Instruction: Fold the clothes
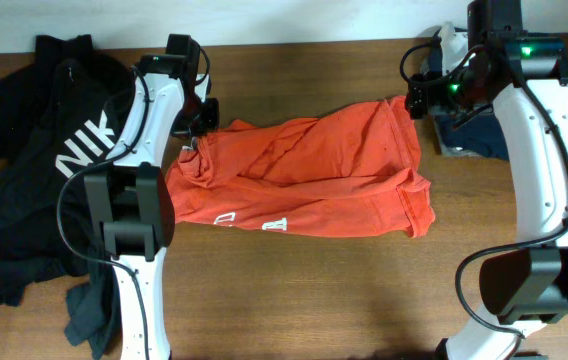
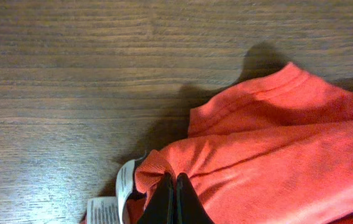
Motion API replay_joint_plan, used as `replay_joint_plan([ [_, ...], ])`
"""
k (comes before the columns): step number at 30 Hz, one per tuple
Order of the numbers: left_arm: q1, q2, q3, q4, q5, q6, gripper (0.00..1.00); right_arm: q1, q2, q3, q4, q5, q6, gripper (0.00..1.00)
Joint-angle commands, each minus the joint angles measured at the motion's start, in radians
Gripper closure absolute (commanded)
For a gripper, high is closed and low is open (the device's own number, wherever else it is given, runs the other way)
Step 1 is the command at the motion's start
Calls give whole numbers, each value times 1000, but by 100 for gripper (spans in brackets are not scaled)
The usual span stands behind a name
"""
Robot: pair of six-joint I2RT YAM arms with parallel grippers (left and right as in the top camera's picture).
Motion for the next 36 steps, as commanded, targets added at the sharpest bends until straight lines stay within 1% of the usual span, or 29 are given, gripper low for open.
replay_joint_plan([
  [1, 16, 10, 155, -7, 19, 20, 99, -1, -3, 7, -2, -13, 0, 13],
  [8, 22, 10, 529, -16, 15, 46, 99, -1, -3, 7, -2, -13, 0, 13],
  [11, 19, 10, 635, -19, 15, 47, 99, -1, -1, 7, 4, -13, 0, 13],
  [18, 19, 10, 660, -29, 15, 81, 99, -1, 43, 7, 75, -13, 0, 14],
  [22, 18, 10, 660, -31, 18, 80, 99, -1, 114, 7, 188, -22, 1, 14],
  [28, -3, 10, 660, -41, 17, 84, 99, -1, 265, 7, 381, -40, 2, 15],
  [32, -20, 10, 660, -40, 14, 89, 99, 10, 351, 7, 478, -40, 1, 21],
  [36, -33, 11, 658, -41, 14, 98, 99, 41, 391, 7, 534, -39, 2, 26],
])
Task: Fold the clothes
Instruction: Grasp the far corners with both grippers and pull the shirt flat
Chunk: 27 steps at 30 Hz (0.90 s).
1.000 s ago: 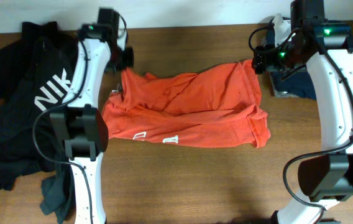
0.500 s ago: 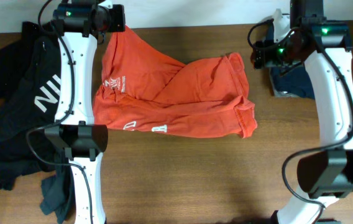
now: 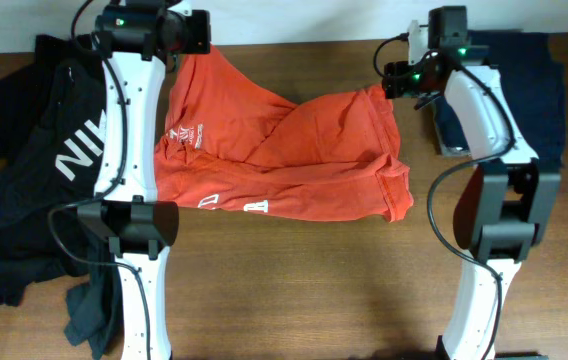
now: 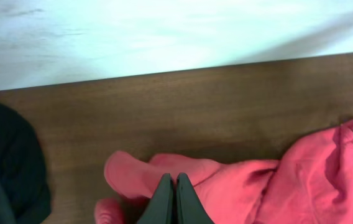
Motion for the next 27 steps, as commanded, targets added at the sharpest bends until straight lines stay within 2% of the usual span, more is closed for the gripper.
replay_joint_plan([
  [1, -16, -11, 8, 2, 4, 31, 99, 45, 25, 6, 38, -13, 5, 27],
  [5, -18, -11, 7, -8, 4, 31, 99, 83, 74, 6, 76, -12, 53, 28],
  [12, -18, -11, 7, -26, 3, 35, 99, 123, 140, 6, 122, 45, 130, 40],
  [23, -18, -11, 6, -62, -26, 35, 99, 150, 190, 6, 213, 190, 191, 43],
  [27, -18, -11, 5, -70, -32, 35, 99, 148, 204, 6, 239, 199, 204, 46],
])
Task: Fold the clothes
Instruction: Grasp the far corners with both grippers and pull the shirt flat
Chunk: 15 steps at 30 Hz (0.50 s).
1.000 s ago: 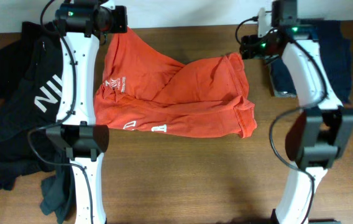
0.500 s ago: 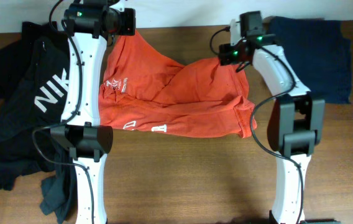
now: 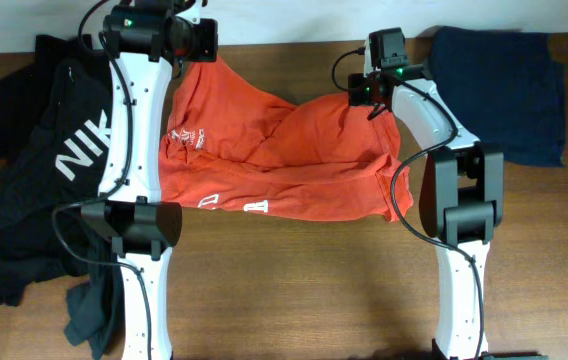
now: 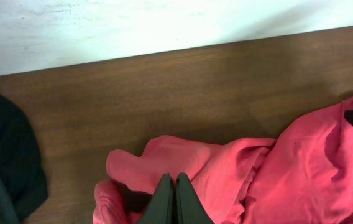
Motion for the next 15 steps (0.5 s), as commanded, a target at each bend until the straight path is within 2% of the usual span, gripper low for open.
replay_joint_plan([
  [1, 2, -11, 5, -5, -25, 16, 99, 10, 37, 6, 14, 43, 28, 48],
  [5, 2, -11, 5, -5, -29, 16, 99, 10, 50, 6, 19, 44, 28, 56],
  [9, 2, -11, 5, -5, -29, 16, 99, 10, 63, 6, 25, 40, 43, 59],
  [12, 2, -11, 5, -6, -29, 16, 99, 10, 63, 6, 31, 40, 50, 71],
  [15, 2, -11, 5, -4, -30, 16, 99, 10, 63, 8, 49, 40, 50, 78],
])
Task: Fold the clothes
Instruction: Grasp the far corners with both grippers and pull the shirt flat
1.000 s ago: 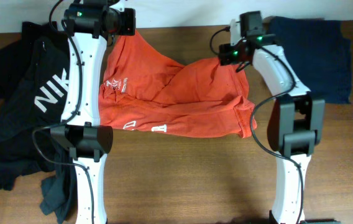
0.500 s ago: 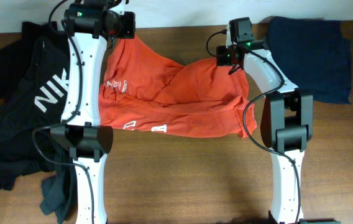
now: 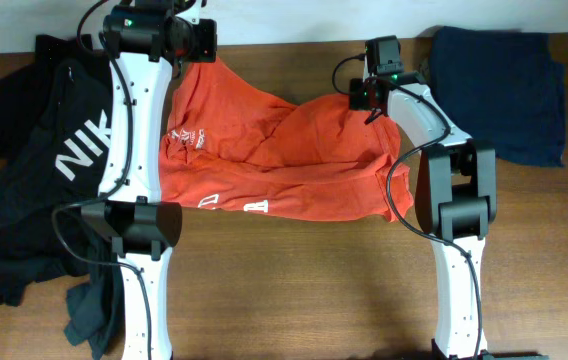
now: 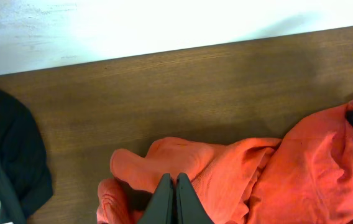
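An orange shirt (image 3: 274, 150) lies crumpled across the middle of the table, white print showing along its front edge. My left gripper (image 3: 200, 42) is at the back left, shut on the shirt's back left corner; in the left wrist view its fingertips (image 4: 176, 186) are pressed together in the orange cloth (image 4: 270, 174). My right gripper (image 3: 364, 95) grips the shirt's back right corner, and it shows as a black tip at the right edge of the left wrist view.
A heap of black clothes with white lettering (image 3: 54, 150) covers the left side of the table (image 3: 294, 290); part of it shows as black cloth (image 4: 9, 155). A folded navy garment (image 3: 499, 80) lies at the back right. A pale wall (image 4: 164, 25) runs behind the table.
Almost nothing has changed. My right gripper has shifted very slightly at the shirt's back right corner. The left gripper and the shirt stay where they were.
At first the shirt lay bunched mid-table, my left gripper shut on its left end and my right at its right end over the navy garment. Then the left end was up at the back edge. The right gripper then stood further left, clear of the navy garment.
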Motion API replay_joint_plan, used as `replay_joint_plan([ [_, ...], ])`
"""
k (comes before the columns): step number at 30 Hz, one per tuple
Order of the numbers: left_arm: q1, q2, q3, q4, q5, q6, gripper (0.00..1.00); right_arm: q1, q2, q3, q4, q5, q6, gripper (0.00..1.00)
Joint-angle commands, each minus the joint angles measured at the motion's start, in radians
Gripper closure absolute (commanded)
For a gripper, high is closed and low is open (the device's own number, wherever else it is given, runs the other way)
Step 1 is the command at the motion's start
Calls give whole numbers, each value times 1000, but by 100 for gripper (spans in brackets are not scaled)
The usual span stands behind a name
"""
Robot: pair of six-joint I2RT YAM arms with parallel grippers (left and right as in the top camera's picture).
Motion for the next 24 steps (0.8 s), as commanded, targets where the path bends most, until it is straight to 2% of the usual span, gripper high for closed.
replay_joint_plan([
  [1, 3, -11, 5, -1, -16, 16, 99, 7, 11, 11, 19, 16, 13, 81],
  [5, 3, -11, 5, 3, -46, 16, 99, -5, -1, 70, -31, 16, 12, 96],
  [10, 6, -11, 5, 19, -75, 16, 99, -32, -26, 247, -196, 15, 12, 96],
  [17, 76, -12, 11, 2, -18, 8, 99, -119, -29, 649, -647, -2, -32, 96],
  [24, 138, -13, 11, -40, -7, 7, 99, -227, -29, 747, -937, -197, -110, 96],
])
